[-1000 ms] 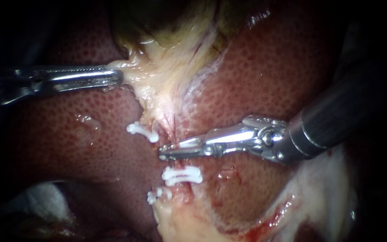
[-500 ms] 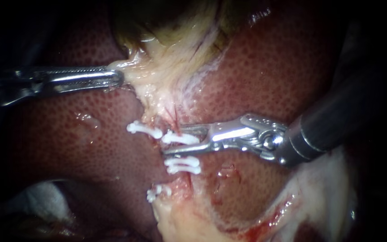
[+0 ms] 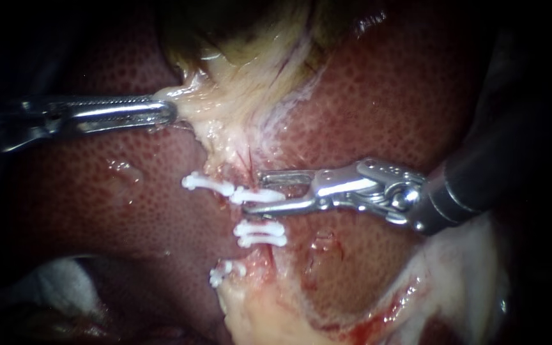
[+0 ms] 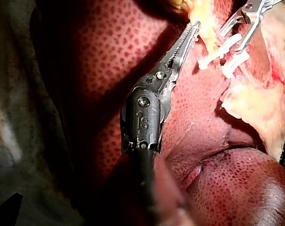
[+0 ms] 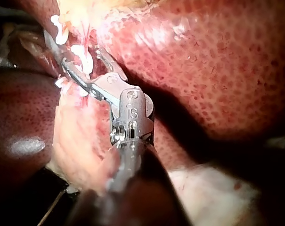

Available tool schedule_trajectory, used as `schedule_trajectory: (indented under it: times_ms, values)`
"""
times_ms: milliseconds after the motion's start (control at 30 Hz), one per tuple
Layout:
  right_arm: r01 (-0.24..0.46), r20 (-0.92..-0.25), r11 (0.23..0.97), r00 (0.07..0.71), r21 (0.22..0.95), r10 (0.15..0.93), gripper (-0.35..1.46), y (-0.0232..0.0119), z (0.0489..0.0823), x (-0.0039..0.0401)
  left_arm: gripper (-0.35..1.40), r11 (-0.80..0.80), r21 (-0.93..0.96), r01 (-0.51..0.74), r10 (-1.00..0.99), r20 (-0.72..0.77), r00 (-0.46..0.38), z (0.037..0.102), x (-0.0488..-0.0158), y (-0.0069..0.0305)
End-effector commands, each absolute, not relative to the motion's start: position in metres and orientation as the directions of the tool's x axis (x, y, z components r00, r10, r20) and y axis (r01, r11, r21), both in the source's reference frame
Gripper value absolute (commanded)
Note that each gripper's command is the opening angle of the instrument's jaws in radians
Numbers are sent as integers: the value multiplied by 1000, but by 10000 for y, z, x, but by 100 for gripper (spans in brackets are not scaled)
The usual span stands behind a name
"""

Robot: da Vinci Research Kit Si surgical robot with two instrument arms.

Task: Going back third clip right tube

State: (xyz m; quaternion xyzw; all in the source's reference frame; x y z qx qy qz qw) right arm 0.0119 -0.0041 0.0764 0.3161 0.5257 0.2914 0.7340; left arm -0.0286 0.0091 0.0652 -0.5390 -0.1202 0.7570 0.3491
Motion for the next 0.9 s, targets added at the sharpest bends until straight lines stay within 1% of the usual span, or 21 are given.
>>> schedule_trajectory:
  times_ms: [33, 100, 167, 300, 500, 733, 900]
  values:
    - [-87, -610, 653, 282, 753, 741, 49, -38, 761, 111, -35, -727, -559, -398, 658, -732, -175, 651, -285, 91]
    - [-59, -657, 699, 291, 713, 695, 49, -32, 751, 94, -35, -727, -559, -398, 658, -732, -175, 651, -285, 91]
    - [-39, -686, 726, 296, 687, 665, 49, -25, 741, 77, -35, -727, -559, -398, 658, -732, -175, 651, -285, 91]
    - [-9, -716, 753, 300, 658, 630, 49, -17, 728, 50, -35, -727, -559, -398, 658, -732, -175, 651, -285, 91]
    - [12, -731, 764, 303, 645, 612, 49, -18, 717, 28, -35, -727, -559, -398, 658, -732, -175, 651, -285, 91]
    - [24, -734, 765, 301, 644, 609, 49, -20, 709, 27, -35, -728, -557, -400, 657, -733, -175, 653, -287, 90]
    - [24, -734, 764, 301, 644, 609, 49, -20, 708, 26, -35, -733, -557, -391, 653, -736, -176, 663, -299, 84]
